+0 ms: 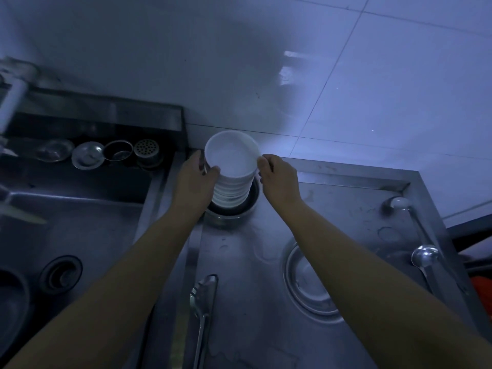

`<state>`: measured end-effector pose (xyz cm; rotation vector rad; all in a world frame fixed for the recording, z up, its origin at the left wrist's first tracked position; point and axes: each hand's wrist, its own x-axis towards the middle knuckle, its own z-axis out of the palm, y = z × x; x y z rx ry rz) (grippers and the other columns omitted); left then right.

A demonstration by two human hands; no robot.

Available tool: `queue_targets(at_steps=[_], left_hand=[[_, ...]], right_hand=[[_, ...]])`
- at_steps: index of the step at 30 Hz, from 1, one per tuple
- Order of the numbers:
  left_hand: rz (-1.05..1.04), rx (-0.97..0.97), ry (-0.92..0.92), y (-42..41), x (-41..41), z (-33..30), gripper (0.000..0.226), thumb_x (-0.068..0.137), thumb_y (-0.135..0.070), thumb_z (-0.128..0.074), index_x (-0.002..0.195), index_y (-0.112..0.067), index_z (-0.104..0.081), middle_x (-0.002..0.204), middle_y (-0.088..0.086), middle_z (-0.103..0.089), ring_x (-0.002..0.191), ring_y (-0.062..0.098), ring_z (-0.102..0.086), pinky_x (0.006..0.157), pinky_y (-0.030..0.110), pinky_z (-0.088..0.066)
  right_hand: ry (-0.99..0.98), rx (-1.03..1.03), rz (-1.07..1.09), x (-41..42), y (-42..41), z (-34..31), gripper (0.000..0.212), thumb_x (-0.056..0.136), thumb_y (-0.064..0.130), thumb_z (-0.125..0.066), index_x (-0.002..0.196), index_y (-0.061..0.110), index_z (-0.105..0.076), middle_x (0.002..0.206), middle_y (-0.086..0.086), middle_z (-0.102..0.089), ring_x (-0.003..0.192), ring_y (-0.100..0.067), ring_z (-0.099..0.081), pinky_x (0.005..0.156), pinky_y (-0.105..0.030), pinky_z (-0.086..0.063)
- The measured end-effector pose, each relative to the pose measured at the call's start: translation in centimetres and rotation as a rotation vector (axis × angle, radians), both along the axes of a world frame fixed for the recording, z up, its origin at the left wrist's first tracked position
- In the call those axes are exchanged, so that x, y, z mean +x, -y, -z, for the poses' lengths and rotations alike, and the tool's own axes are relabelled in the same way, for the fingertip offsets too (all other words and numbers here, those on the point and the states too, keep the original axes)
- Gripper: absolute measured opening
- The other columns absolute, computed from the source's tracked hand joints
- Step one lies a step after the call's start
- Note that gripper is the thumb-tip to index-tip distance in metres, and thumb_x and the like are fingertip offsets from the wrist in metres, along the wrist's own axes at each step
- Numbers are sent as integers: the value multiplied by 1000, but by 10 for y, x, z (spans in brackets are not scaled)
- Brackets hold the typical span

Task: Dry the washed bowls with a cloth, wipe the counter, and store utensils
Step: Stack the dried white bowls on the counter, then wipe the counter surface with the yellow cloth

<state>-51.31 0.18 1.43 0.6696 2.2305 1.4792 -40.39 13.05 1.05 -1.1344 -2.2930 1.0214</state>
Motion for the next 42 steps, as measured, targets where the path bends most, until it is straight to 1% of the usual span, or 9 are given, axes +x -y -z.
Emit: queue_targets(at_steps=[2, 4, 6, 12, 23, 28, 34, 39, 42], left_hand=[[-53, -44, -113, 8, 14, -3, 17, 82, -15, -57, 98, -17, -54, 105, 7, -57, 95, 15, -53, 73, 23, -38], [-102, -65, -223, 16, 39, -7, 37, 81, -10, -58, 118, -14, -55, 121, 8, -51, 108, 24, -50, 89, 32, -42], [-79, -35, -283, 21, 70, -11, 44, 81, -5, -58, 123, -12, -54, 122, 9, -51, 107, 29, -53, 92, 38, -45], [131, -38, -306, 14, 175, -4, 38, 84, -7, -58, 122, -12, -56, 119, 3, -54, 108, 20, -52, 88, 32, -47], [513, -220, -218, -14, 383, 36, 38, 84, -7, -59, 122, -12, -58, 120, 10, -56, 109, 28, -54, 92, 40, -45], [639, -258, -234, -38, 448, 52, 39, 87, -12, -57, 126, -15, -55, 121, 7, -56, 111, 23, -52, 94, 35, -43], [797, -316, -261, -73, 509, 71, 44, 88, -13, -52, 133, -17, -49, 128, 8, -51, 120, 26, -44, 94, 32, -37], [892, -332, -280, -88, 536, 78, 45, 89, -13, -49, 134, -17, -46, 126, 8, -50, 115, 26, -46, 88, 32, -39], [940, -382, -318, -94, 541, 76, 47, 88, -14, -48, 135, -19, -44, 126, 8, -48, 115, 26, -44, 87, 33, -39]], right_hand=[[-14, 34, -2, 17, 5, -1, 30, 97, 28, -41, 73, 12, -51, 65, 4, -54, 65, -14, -52, 57, -30, -35], [-13, 71, -8, 40, 12, -4, 29, 97, 28, -43, 79, 10, -57, 69, 2, -57, 67, -15, -52, 61, -33, -39], [-21, 100, -13, 68, 19, -7, 24, 98, 26, -46, 85, 14, -62, 71, 5, -60, 68, -12, -54, 64, -30, -40], [-69, -53, 100, 181, 37, -8, 23, 97, 20, -52, 111, 13, -68, 100, -4, -72, 91, -18, -66, 86, -34, -52], [185, -111, 415, 480, 36, 37, 16, 93, 11, -58, 102, 11, -72, 99, -6, -71, 92, -21, -64, 75, -28, -44], [333, 33, 538, 565, 10, 58, 21, 86, -2, -61, 105, 3, -70, 107, -18, -67, 104, -36, -59, 88, -31, -38], [703, 63, 473, 612, -14, 88, 49, 89, 35, -59, 134, 22, -48, 138, 0, -46, 126, -23, -39, 97, -34, -30], [851, 113, 294, 621, -25, 96, 30, 91, 40, -52, 115, 22, -59, 115, -4, -53, 108, -22, -48, 89, -30, -34], [752, 220, 245, 619, -25, 79, 19, 90, 32, -59, 86, 16, -67, 91, -7, -61, 90, -27, -56, 78, -35, -39]])
